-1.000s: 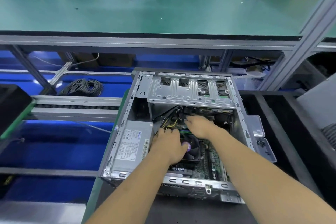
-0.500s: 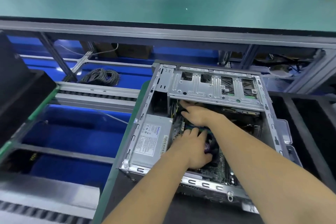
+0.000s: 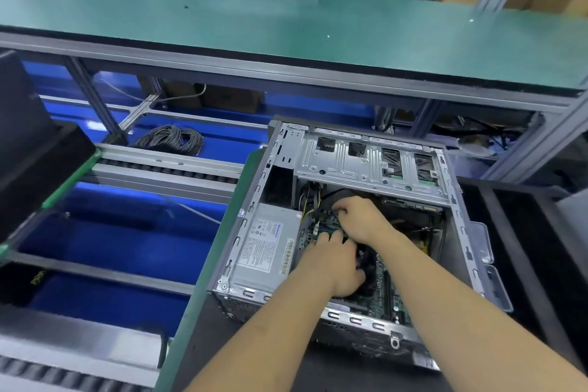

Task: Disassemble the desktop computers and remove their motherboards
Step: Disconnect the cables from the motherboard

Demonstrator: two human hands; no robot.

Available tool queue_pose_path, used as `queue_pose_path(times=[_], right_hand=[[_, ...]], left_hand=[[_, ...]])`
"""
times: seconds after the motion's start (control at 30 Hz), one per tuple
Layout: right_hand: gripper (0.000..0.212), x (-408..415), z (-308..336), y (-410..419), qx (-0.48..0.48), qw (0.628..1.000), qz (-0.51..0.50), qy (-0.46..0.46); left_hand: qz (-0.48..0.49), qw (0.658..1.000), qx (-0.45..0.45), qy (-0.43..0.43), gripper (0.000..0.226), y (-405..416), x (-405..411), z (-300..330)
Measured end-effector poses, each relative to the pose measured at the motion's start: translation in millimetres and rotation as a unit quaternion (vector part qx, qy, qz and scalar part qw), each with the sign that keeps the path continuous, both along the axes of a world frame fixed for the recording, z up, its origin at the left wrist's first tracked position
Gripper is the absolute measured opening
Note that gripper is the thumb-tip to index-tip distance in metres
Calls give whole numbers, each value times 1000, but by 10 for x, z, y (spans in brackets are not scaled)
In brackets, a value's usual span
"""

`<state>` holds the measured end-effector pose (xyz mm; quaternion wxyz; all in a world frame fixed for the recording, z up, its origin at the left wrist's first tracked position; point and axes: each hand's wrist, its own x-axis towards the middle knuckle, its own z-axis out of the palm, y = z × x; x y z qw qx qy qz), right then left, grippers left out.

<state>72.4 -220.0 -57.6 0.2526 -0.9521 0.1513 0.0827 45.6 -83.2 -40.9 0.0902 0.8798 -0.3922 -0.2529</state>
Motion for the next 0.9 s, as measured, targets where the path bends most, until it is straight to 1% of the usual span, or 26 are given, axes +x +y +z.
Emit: queue_pose_path(times=[0.07, 0.13, 0.17, 0.23, 0.3, 0.33, 0.4, 0.43, 0.47, 0.53, 0.6, 0.63, 0.67, 0.77, 0.83, 0.9], right_hand=[[36, -62, -15, -11, -13, 999, -31, -34], [35, -149, 3, -37, -22, 993, -67, -97], [35, -194, 31, -45, -16, 989, -79, -120], [36, -291, 85, -52, -10, 989, -71, -131], [32, -383, 96, -25, -27, 992, -40, -115], [29, -422, 95, -1, -34, 993, -28, -109], [24, -486, 99, 58, -41, 994, -12, -101], [28, -504, 98, 91, -46, 995, 7, -90], [36, -513, 95, 129, -47, 996, 36, -66], [61, -524, 81, 209, -34, 995, 96, 23], [80, -541, 64, 268, -69, 981, 152, 102], [84, -545, 62, 276, -96, 974, 170, 113], [84, -543, 67, 279, -114, 972, 177, 109], [81, -521, 88, 309, -127, 972, 173, 97], [83, -484, 80, 369, -158, 964, 183, 109], [75, -387, 60, 440, -191, 956, 192, 110]], left_hand=[[-1, 1000, -3, -23, 52, 8, -21, 46], [3, 998, -17, -66, 36, 11, -52, 108], [2, 995, -26, -97, 29, 24, -51, 152], [-32, 984, -39, -170, 21, 65, 25, 297], [-59, 974, -74, -207, 25, 147, 217, 508], [-45, 971, -99, -211, 27, 216, 352, 613], [27, 966, -135, -218, 24, 403, 653, 725], [63, 962, -139, -226, 21, 509, 772, 708], [82, 960, -132, -235, 21, 606, 837, 653], [80, 960, -91, -254, 26, 730, 822, 480], [73, 957, -72, -271, 31, 750, 759, 334], [80, 956, -80, -272, 31, 752, 756, 298], [92, 955, -94, -265, 31, 760, 755, 286], [118, 955, -134, -238, 34, 784, 754, 269], [118, 949, -137, -259, 35, 777, 728, 258], [104, 945, -122, -285, 34, 769, 701, 244]])
